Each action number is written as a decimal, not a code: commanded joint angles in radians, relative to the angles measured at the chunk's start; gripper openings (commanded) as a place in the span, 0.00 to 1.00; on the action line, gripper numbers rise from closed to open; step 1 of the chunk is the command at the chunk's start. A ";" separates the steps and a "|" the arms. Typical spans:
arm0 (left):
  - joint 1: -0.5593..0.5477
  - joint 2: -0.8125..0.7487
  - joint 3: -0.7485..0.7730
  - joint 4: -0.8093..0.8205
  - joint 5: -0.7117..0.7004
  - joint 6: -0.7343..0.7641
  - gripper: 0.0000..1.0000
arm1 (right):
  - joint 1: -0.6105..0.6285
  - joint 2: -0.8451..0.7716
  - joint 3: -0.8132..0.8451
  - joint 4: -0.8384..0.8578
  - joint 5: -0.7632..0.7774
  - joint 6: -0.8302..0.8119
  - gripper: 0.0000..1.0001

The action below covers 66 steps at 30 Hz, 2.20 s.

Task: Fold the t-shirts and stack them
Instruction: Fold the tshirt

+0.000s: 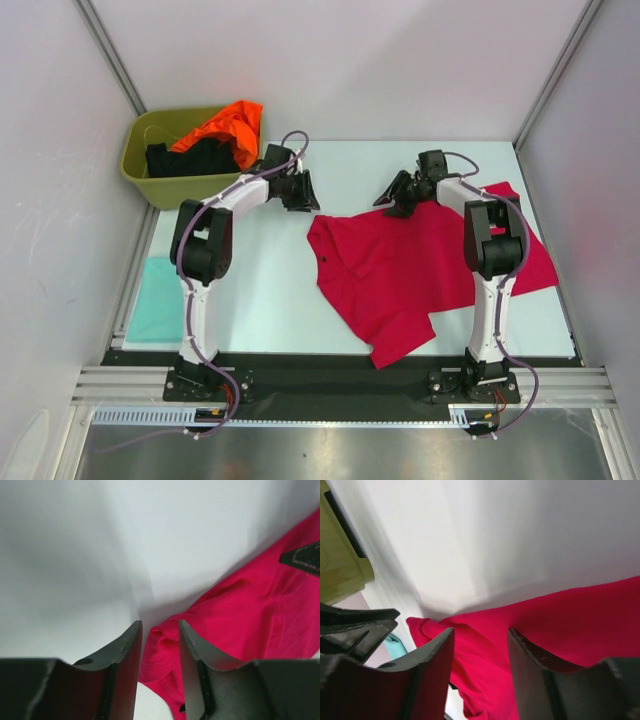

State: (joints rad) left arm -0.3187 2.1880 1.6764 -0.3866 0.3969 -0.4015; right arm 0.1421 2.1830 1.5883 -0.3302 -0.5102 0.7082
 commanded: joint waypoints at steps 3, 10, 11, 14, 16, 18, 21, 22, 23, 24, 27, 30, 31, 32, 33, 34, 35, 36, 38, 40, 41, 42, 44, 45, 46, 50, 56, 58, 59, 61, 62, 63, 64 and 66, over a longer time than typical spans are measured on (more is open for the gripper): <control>-0.077 -0.056 0.121 -0.141 -0.220 -0.098 0.40 | 0.002 0.034 0.047 -0.010 0.021 0.122 0.47; -0.140 -0.002 0.218 -0.245 -0.337 -0.270 0.39 | 0.010 0.023 0.065 -0.131 0.194 0.140 0.46; -0.143 0.004 0.218 -0.250 -0.342 -0.301 0.39 | 0.008 0.023 0.064 -0.147 0.202 0.139 0.46; -0.148 0.015 0.227 -0.271 -0.337 -0.332 0.36 | 0.008 0.023 0.064 -0.156 0.217 0.135 0.46; -0.151 0.016 0.230 -0.285 -0.357 -0.341 0.34 | 0.007 0.027 0.064 -0.159 0.219 0.131 0.45; -0.155 0.018 0.243 -0.310 -0.375 -0.352 0.34 | 0.004 0.027 0.065 -0.162 0.214 0.129 0.45; -0.168 0.018 0.263 -0.336 -0.429 -0.353 0.35 | -0.001 0.024 0.067 -0.162 0.211 0.128 0.45; -0.175 0.019 0.266 -0.340 -0.450 -0.352 0.35 | -0.001 0.027 0.067 -0.162 0.208 0.128 0.45; -0.177 0.022 0.267 -0.344 -0.454 -0.352 0.35 | -0.001 0.026 0.070 -0.162 0.207 0.129 0.45; -0.177 0.030 0.267 -0.351 -0.455 -0.353 0.36 | -0.001 0.027 0.071 -0.162 0.205 0.131 0.45; -0.178 0.052 0.270 -0.363 -0.461 -0.362 0.36 | 0.001 0.029 0.076 -0.165 0.203 0.129 0.45; -0.180 0.067 0.289 -0.364 -0.471 -0.353 0.36 | -0.001 0.031 0.075 -0.165 0.199 0.129 0.45; -0.181 0.078 0.295 -0.367 -0.471 -0.350 0.36 | -0.001 0.031 0.076 -0.165 0.199 0.128 0.45; -0.180 0.082 0.305 -0.368 -0.464 -0.350 0.36 | -0.001 0.031 0.076 -0.164 0.199 0.129 0.45; -0.181 0.087 0.309 -0.368 -0.460 -0.349 0.36 | 0.001 0.029 0.076 -0.165 0.199 0.128 0.45; -0.180 0.091 0.310 -0.367 -0.455 -0.347 0.35 | -0.001 0.029 0.078 -0.165 0.199 0.128 0.45; -0.181 0.092 0.309 -0.365 -0.454 -0.347 0.35 | 0.001 0.029 0.078 -0.165 0.200 0.128 0.45; -0.181 0.092 0.307 -0.367 -0.455 -0.347 0.34 | -0.001 0.029 0.078 -0.165 0.200 0.126 0.45; -0.180 0.092 0.307 -0.365 -0.458 -0.342 0.32 | -0.001 0.029 0.081 -0.164 0.202 0.128 0.45; -0.181 0.096 0.309 -0.362 -0.454 -0.336 0.29 | 0.001 0.026 0.078 -0.165 0.203 0.126 0.45; -0.181 0.102 0.316 -0.362 -0.451 -0.335 0.24 | 0.002 0.027 0.078 -0.165 0.203 0.126 0.45; -0.181 0.104 0.319 -0.360 -0.448 -0.333 0.22 | 0.004 0.026 0.079 -0.165 0.205 0.125 0.45; -0.181 0.102 0.319 -0.363 -0.448 -0.326 0.13 | 0.004 0.026 0.078 -0.167 0.208 0.122 0.45; -0.180 0.099 0.319 -0.365 -0.455 -0.321 0.10 | 0.004 0.024 0.078 -0.168 0.211 0.122 0.45; -0.181 0.096 0.319 -0.368 -0.464 -0.310 0.06 | 0.002 0.026 0.078 -0.171 0.214 0.120 0.45; -0.177 0.034 0.292 -0.376 -0.515 -0.266 0.00 | -0.002 0.031 0.070 -0.175 0.231 0.116 0.45; -0.157 -0.135 0.083 -0.200 -0.517 -0.223 0.00 | -0.022 0.050 0.050 -0.159 0.237 0.112 0.45; -0.154 -0.189 0.019 -0.164 -0.517 -0.212 0.00 | -0.026 0.055 0.050 -0.158 0.240 0.106 0.45; -0.151 -0.201 0.003 -0.152 -0.520 -0.215 0.00 | -0.027 0.060 0.050 -0.156 0.242 0.106 0.45; -0.140 -0.226 -0.044 -0.133 -0.509 -0.223 0.00 | -0.030 0.063 0.048 -0.158 0.243 0.105 0.45; -0.138 -0.229 -0.058 -0.130 -0.507 -0.226 0.00 | -0.030 0.066 0.050 -0.159 0.243 0.105 0.45; -0.134 -0.231 -0.072 -0.127 -0.504 -0.233 0.00 | -0.032 0.066 0.050 -0.158 0.245 0.105 0.45; -0.132 -0.232 -0.098 -0.123 -0.504 -0.235 0.01 | -0.032 0.067 0.052 -0.159 0.243 0.103 0.45; -0.123 -0.229 -0.116 -0.115 -0.489 -0.241 0.03 | -0.030 0.067 0.056 -0.161 0.245 0.100 0.45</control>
State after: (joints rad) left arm -0.4644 1.9892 1.5993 -0.5419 -0.0933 -0.6468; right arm 0.1207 2.2162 1.6424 -0.4629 -0.3309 0.8368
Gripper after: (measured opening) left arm 0.018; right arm 0.447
